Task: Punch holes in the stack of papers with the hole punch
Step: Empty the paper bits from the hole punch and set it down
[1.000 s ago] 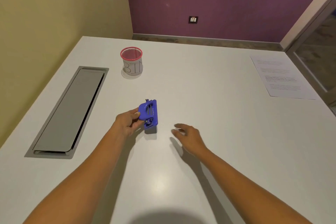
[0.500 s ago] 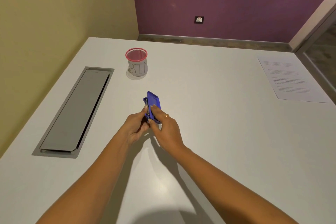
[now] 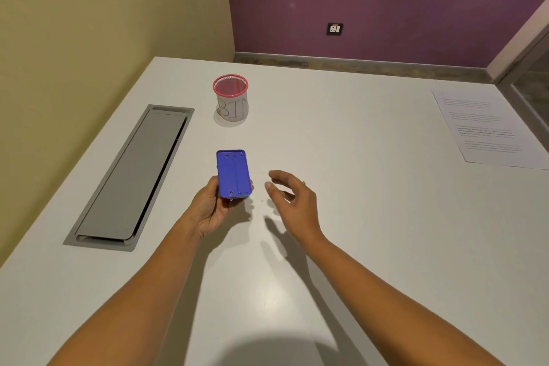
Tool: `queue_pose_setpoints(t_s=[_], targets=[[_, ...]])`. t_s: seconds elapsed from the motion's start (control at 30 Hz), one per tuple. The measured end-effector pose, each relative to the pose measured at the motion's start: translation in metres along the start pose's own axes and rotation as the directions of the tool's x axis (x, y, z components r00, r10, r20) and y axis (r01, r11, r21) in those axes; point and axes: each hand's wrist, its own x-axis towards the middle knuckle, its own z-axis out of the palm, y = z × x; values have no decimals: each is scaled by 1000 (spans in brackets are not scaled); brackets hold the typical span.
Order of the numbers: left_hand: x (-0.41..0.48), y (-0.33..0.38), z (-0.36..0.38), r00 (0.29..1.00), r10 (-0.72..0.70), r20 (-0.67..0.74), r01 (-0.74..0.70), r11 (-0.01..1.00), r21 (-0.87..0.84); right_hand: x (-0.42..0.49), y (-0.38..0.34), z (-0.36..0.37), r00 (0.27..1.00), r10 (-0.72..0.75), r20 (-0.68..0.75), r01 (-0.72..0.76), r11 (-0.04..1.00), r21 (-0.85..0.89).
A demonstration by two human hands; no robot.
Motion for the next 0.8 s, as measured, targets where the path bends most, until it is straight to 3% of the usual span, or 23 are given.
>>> queue_pose_setpoints(t_s=[0.27, 0.37, 0.47, 0.53, 0.6, 0.8], targets=[[3, 12, -11, 997, 0, -80, 2, 1000, 30, 7, 14, -15, 994, 102, -37, -105, 992, -74], [6, 22, -14, 971, 145, -190, -92, 960, 264, 9, 21, -18, 996, 89, -19, -91, 988, -123], [15, 36, -19, 861, 365, -353, -110, 812, 573, 12, 28, -24, 995, 100, -5, -99, 979, -178], [22, 44, -23, 724, 547, -420, -15, 622, 783, 14, 33, -29, 995, 102, 0, -100, 968, -232], [26, 50, -26, 633, 651, -419, 84, 480, 873, 16, 40, -33, 994, 108, 3, -103, 956, -276], [38, 54, -35, 624, 662, -416, 290, 298, 909, 24, 57, -48, 992, 127, 23, -105, 898, -428]])
